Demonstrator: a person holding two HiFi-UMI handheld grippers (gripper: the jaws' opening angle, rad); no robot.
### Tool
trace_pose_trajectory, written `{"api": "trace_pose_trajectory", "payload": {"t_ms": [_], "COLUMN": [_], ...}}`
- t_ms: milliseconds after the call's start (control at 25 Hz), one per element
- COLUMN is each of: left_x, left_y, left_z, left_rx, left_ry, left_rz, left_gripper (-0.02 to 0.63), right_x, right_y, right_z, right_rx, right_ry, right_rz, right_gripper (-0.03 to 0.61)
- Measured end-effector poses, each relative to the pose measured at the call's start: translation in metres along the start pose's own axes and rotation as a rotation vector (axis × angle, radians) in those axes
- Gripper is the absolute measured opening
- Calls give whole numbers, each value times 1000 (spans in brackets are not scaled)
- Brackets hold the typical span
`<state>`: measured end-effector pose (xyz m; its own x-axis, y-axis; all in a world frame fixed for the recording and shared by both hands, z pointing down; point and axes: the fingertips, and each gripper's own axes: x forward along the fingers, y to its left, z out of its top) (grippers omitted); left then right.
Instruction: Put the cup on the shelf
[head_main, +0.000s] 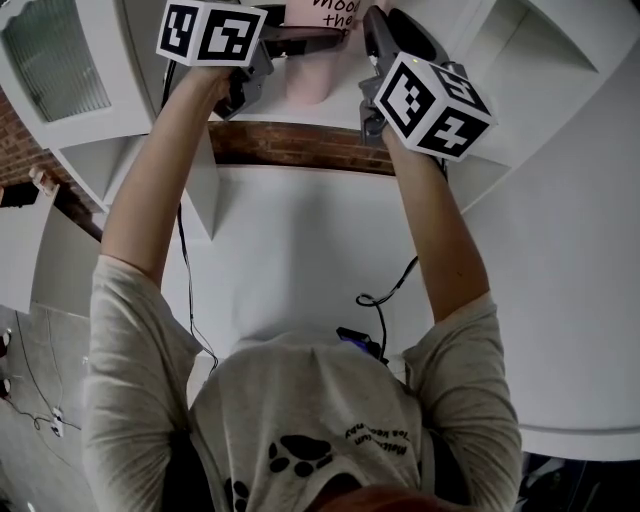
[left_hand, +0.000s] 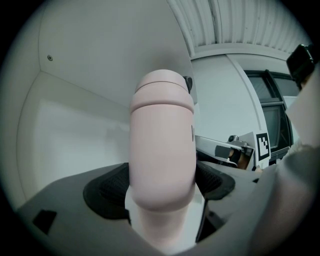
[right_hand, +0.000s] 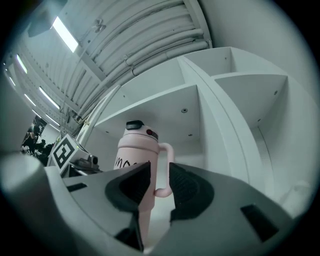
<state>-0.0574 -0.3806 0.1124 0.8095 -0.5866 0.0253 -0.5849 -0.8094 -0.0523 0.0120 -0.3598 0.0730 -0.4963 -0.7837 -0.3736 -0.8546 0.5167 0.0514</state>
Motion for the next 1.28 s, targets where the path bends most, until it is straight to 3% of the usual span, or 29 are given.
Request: {"api": "trace_pose_trajectory", "payload": {"t_ms": [280,400,520,640,680,720,760,1000,1280], "left_x": [-7,-5,-17,-32,-38,-43,-49,-79,-87], "left_y": [9,20,53,37,23,8,-7,-66,-102], "left_z": [1,2,-9,-6,-2,2,6,19,-11], "left_rx": [22,50,50,51,54,57,59,17,59], "left_ry": [-19,-59,-35,-29,-32,-38,-46,-157,-141], "left_rz": [46,12,113,151,151,147,142,179,254], "left_gripper": [423,423,423,422,394,294,243,8,8], "right_x": [-20,-24,-24,-36,-43,-48,-53,-72,-97], "right_y": [3,1,-1,13,20,26,30,46,57], "right_z": [-5,-7,-11,-2,2,6,9,7,-1], "right_rx": [0,3,8,11,9,8,8,28,17], "right_ry": [23,25,33,32,28,25,23,27,29], "right_rz": [3,5,9,19,24,28,33,51,54], "right_gripper": [123,123,122,121,121,121,121,111,75]}}
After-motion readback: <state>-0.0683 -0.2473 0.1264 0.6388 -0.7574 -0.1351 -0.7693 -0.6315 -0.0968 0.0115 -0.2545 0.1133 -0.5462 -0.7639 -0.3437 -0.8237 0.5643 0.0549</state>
